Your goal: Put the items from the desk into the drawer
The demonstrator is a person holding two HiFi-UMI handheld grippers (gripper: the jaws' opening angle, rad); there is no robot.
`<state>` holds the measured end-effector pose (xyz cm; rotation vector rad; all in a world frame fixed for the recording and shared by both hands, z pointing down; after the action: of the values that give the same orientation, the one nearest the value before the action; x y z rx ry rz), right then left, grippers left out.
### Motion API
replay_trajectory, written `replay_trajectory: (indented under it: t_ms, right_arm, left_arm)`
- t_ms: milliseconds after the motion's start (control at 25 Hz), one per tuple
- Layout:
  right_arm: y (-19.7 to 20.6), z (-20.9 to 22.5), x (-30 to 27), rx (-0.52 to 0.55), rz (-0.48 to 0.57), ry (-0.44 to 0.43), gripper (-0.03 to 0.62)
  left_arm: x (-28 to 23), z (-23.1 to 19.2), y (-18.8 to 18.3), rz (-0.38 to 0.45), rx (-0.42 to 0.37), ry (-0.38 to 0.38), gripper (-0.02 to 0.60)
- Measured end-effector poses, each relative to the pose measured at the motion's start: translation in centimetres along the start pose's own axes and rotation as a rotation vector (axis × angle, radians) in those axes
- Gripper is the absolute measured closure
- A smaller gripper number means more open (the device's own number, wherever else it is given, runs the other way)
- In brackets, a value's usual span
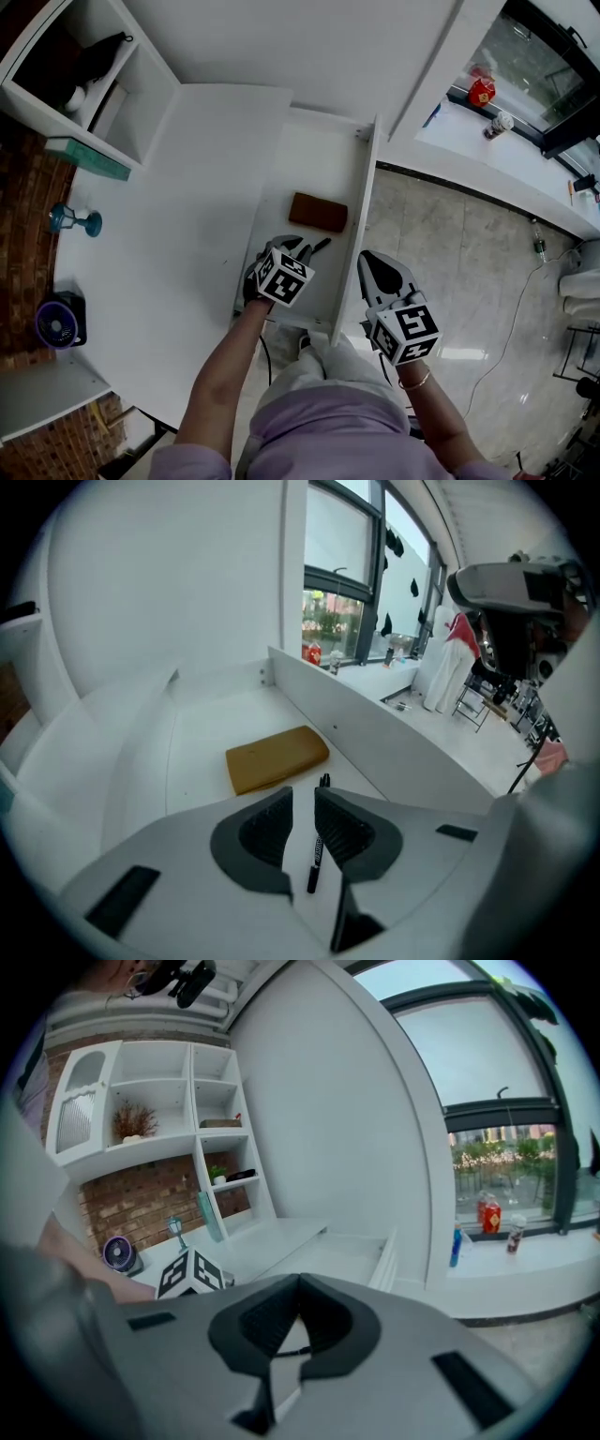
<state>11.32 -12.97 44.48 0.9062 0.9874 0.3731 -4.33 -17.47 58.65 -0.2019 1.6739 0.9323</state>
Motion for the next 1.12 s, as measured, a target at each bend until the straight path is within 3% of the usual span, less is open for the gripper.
replay_trajectory:
  t_ms: [400,720,1120]
  right_arm:
    - [-1.0,-1.1,0.0,0.032,0.027,-0.019,0.589]
    - [-1.8,-2.5,-0.1,0.061,0.042,-0.042,0.589]
    - [-2.8,-4.4,-0.4,0.107,0.049,-0.081,0.59]
  left_arm:
    - [5.8,-1.7,-0.8,0.167,0.138,-0.082,0.531]
    - [9.1,-2.7,0.0,0.25,0.193,-0.142,0.548]
    - [13.8,-3.0,1.2,0.366,0.333,-0.181,0.558]
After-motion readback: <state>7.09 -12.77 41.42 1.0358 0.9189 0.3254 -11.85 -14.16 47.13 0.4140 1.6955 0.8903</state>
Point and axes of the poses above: the fingertips, and each gripper's own axes: x backward along the fingers, z to its right, y out of its underside, the point moved 6 cm from there along x, backward along the fingers, and after that the axes turned 8 degrees about -z, right-handed, at the moved point
